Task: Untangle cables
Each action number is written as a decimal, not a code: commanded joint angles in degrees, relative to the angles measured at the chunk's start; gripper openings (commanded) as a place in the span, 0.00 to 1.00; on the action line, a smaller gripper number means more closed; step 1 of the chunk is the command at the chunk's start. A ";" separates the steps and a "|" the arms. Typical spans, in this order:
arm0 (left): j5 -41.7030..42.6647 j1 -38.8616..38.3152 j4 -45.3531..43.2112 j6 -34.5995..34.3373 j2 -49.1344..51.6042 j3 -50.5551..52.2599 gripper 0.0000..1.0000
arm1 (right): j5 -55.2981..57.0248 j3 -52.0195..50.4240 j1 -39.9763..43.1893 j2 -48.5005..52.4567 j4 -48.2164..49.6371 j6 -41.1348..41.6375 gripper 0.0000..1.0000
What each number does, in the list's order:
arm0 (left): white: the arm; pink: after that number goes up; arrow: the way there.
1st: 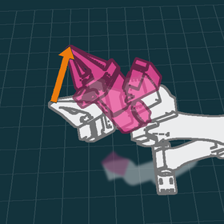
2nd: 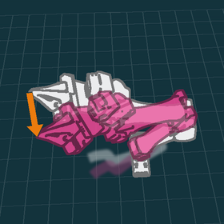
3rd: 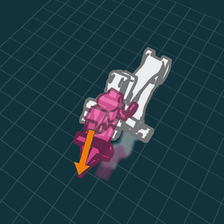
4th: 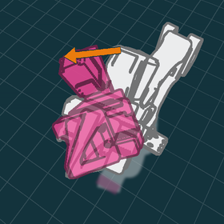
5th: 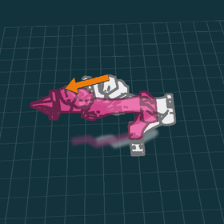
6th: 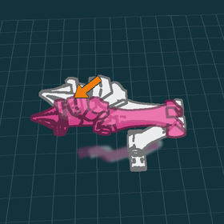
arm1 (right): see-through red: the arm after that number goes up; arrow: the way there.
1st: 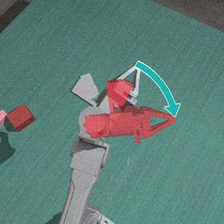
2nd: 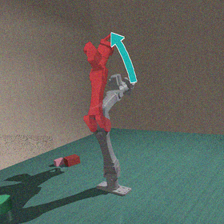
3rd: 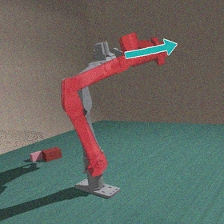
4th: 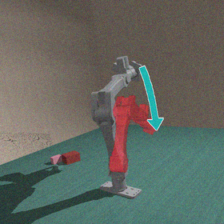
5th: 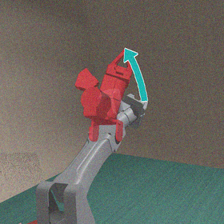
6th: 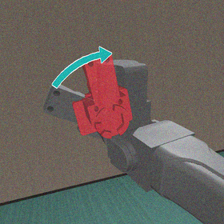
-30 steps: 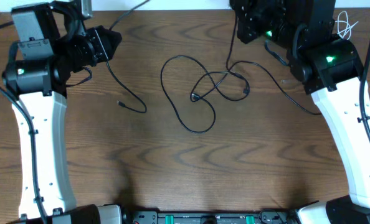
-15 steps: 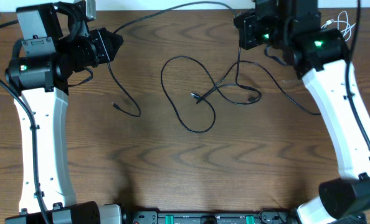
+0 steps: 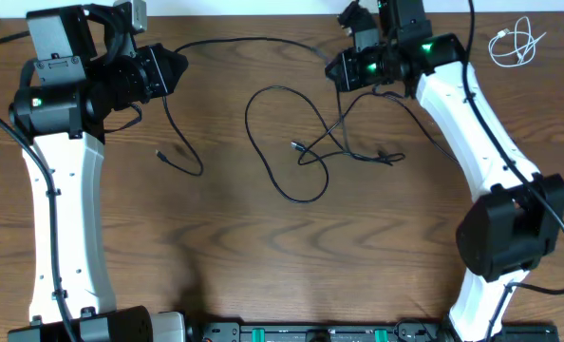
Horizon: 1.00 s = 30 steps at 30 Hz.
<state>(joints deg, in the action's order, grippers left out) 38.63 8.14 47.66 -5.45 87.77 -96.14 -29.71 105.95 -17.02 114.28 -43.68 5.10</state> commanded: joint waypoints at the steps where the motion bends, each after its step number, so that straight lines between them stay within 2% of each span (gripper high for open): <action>1: -0.70 0.11 0.09 1.40 0.33 0.35 0.07 | -8.37 0.50 0.04 -1.44 1.31 0.42 0.01; 12: -0.70 0.11 0.09 1.40 0.33 0.35 0.07 | -20.59 0.55 0.22 -8.52 5.38 0.50 0.01; 30: -0.70 0.11 0.09 1.40 0.33 0.35 0.07 | -17.88 0.55 3.34 -21.55 8.57 0.44 0.01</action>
<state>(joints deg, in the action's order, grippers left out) 38.41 8.14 47.66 -4.62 87.77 -96.14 -48.86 105.95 -15.14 95.33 -35.29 5.45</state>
